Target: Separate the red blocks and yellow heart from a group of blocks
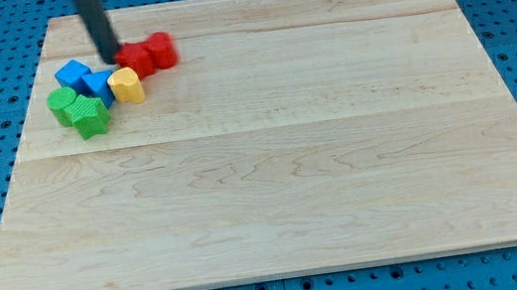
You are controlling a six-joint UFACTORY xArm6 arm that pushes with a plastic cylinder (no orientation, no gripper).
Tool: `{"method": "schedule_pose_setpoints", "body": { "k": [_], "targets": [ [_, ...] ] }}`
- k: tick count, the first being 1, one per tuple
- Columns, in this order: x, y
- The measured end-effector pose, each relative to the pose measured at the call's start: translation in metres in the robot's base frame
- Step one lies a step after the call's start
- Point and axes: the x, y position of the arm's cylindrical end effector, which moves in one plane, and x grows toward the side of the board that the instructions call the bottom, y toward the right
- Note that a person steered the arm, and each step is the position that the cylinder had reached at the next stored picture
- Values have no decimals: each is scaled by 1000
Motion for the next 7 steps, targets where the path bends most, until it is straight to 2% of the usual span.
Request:
{"method": "schedule_pose_setpoints", "body": {
  "k": [1,2,3,4,5,6,7],
  "targets": [
    [-4,85],
    [-23,22],
    [-10,-3],
    [37,1],
    [64,34],
    [121,81],
    [150,94]
  ]
}}
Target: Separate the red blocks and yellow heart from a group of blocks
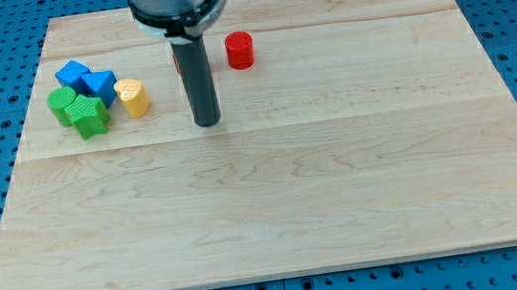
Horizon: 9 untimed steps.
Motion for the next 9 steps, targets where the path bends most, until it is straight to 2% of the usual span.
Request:
{"method": "schedule_pose_setpoints", "body": {
  "k": [1,2,3,4,5,6,7,8,9],
  "targets": [
    [-11,-107],
    [-43,-116],
    [-66,-98],
    [-72,-25],
    [-88,23],
    [-114,43],
    [-79,46],
    [-67,-10],
    [-53,-24]
  ]
}}
